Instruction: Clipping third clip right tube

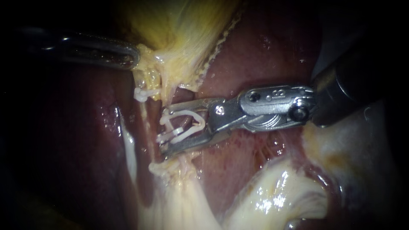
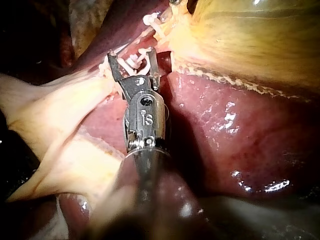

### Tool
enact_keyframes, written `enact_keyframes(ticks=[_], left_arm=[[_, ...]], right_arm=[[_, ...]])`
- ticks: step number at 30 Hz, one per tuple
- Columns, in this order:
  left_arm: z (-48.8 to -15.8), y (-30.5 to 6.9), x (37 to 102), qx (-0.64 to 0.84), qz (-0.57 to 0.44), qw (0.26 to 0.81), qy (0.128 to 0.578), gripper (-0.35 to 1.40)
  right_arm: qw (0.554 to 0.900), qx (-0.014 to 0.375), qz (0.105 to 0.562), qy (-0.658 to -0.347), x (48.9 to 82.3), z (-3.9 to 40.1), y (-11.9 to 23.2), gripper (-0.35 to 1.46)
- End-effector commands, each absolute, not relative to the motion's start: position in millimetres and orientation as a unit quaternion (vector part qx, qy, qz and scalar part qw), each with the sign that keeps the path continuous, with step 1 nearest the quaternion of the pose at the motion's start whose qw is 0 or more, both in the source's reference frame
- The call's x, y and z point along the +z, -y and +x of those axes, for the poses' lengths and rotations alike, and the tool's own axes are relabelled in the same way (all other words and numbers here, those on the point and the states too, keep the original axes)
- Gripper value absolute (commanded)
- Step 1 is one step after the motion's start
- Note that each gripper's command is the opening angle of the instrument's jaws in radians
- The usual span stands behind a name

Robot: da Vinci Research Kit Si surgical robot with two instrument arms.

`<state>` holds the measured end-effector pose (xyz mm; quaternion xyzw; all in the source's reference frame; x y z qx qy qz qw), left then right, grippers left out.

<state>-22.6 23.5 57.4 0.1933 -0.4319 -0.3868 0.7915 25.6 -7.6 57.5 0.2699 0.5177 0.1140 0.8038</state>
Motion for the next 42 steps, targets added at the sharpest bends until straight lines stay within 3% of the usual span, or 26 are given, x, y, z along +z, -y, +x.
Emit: enact_keyframes(ticks=[1,14,23,30,35,42], left_arm=[[-22.6,-23.5,57.5,-0.387,0.193,0.792,0.432,-0.35],[-22.3,-23.5,57.5,-0.386,0.194,0.792,0.432,-0.35],[-22.2,-23.5,57.5,-0.386,0.194,0.792,0.432,-0.35],[-22.3,-23.5,57.5,-0.386,0.194,0.792,0.432,-0.35],[-22.3,-23.5,57.6,-0.386,0.194,0.792,0.432,-0.35],[-22.3,-23.5,57.6,-0.386,0.194,0.792,0.432,-0.35]], right_arm=[[0.803,0.114,0.273,-0.518,57.2,25.5,7.6,0.49],[0.789,0.151,0.312,-0.508,52.8,20.8,6.1,0.49],[0.781,0.182,0.331,-0.497,55.1,18.7,4.9,0.48],[0.772,0.228,0.351,-0.478,58.7,20.2,4.1,0.48],[0.733,0.264,0.388,-0.493,61.8,22.0,4.8,0.49],[0.647,0.305,0.445,-0.539,61.8,23.9,4.6,0.49]])
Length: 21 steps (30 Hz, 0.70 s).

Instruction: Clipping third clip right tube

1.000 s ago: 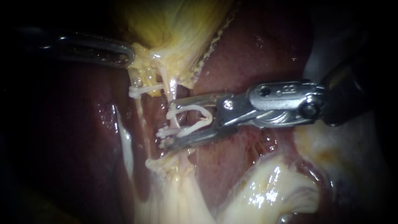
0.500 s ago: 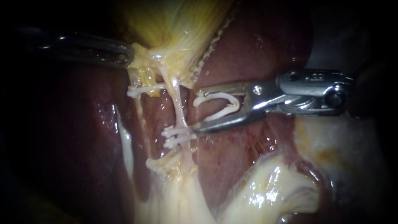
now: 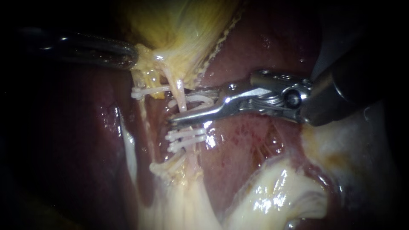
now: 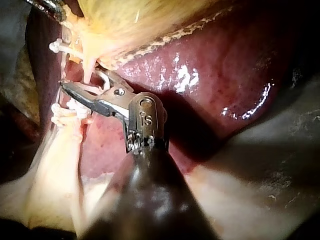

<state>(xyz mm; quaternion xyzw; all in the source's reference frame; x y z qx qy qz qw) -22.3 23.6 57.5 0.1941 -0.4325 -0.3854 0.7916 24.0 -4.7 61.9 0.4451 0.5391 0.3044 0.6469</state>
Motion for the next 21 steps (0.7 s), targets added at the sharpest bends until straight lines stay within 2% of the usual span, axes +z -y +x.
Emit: enact_keyframes(ticks=[1,11,21], left_arm=[[-22.4,-23.5,57.6,-0.386,0.194,0.792,0.432,-0.35],[-22.4,-23.5,57.7,-0.386,0.194,0.792,0.432,-0.35],[-22.3,-23.4,57.8,-0.385,0.193,0.792,0.432,-0.35]], right_arm=[[0.638,0.306,0.452,-0.543,61.6,24.1,4.6,0.49],[0.584,0.309,0.483,-0.575,58.0,24.3,3.2,0.50],[0.576,0.314,0.491,-0.573,57.4,23.7,2.7,0.44]])
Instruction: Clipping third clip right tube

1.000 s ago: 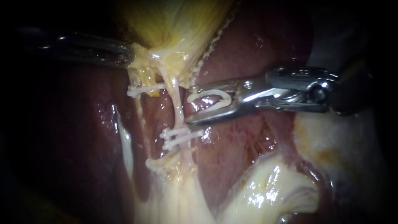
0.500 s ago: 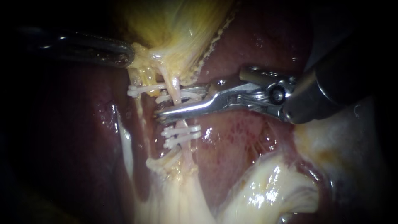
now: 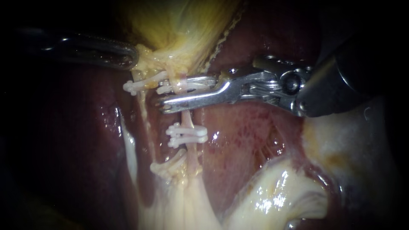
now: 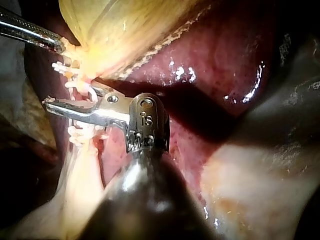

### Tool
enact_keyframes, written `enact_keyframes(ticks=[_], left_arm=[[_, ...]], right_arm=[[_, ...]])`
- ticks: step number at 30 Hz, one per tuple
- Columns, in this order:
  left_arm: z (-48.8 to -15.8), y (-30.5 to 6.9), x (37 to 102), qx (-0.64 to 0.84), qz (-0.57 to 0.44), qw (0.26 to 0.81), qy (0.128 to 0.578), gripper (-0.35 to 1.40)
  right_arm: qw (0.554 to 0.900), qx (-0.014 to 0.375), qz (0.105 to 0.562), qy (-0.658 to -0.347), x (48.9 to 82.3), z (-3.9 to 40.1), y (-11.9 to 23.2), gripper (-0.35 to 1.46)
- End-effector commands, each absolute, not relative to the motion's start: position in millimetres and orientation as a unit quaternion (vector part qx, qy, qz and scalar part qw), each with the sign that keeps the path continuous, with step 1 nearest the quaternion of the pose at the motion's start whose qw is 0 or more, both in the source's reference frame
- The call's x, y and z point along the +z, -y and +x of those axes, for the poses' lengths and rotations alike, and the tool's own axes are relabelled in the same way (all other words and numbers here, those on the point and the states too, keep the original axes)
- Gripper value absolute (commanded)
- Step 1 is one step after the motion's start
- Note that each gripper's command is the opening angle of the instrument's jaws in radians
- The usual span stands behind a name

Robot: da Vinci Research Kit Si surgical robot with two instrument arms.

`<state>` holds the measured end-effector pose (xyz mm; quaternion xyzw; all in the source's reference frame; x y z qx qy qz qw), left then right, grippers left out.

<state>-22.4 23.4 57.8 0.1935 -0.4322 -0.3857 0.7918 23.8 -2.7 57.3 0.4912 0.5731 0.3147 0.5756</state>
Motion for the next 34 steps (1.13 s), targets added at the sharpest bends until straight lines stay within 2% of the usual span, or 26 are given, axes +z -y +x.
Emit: enact_keyframes(ticks=[1,3,11,17,23,34], left_arm=[[-22.3,-23.4,57.8,-0.385,0.193,0.792,0.432,-0.35],[-22.4,-23.4,57.8,-0.385,0.193,0.792,0.432,-0.35],[-22.4,-23.4,57.8,-0.386,0.193,0.792,0.432,-0.35],[-22.4,-23.5,57.8,-0.386,0.193,0.792,0.432,-0.35],[-22.4,-23.5,57.8,-0.386,0.193,0.792,0.432,-0.35],[-22.4,-23.5,57.7,-0.386,0.194,0.792,0.432,-0.35]], right_arm=[[0.576,0.314,0.491,-0.573,57.4,23.7,2.7,0.41],[0.576,0.314,0.491,-0.573,57.4,23.6,2.7,0.35],[0.574,0.317,0.495,-0.570,57.4,23.4,2.8,-0.12],[0.577,0.317,0.494,-0.568,57.6,23.4,2.9,-0.35],[0.592,0.317,0.492,-0.554,57.6,23.2,2.9,-0.35],[0.592,0.316,0.492,-0.554,57.8,23.2,2.8,-0.35]])
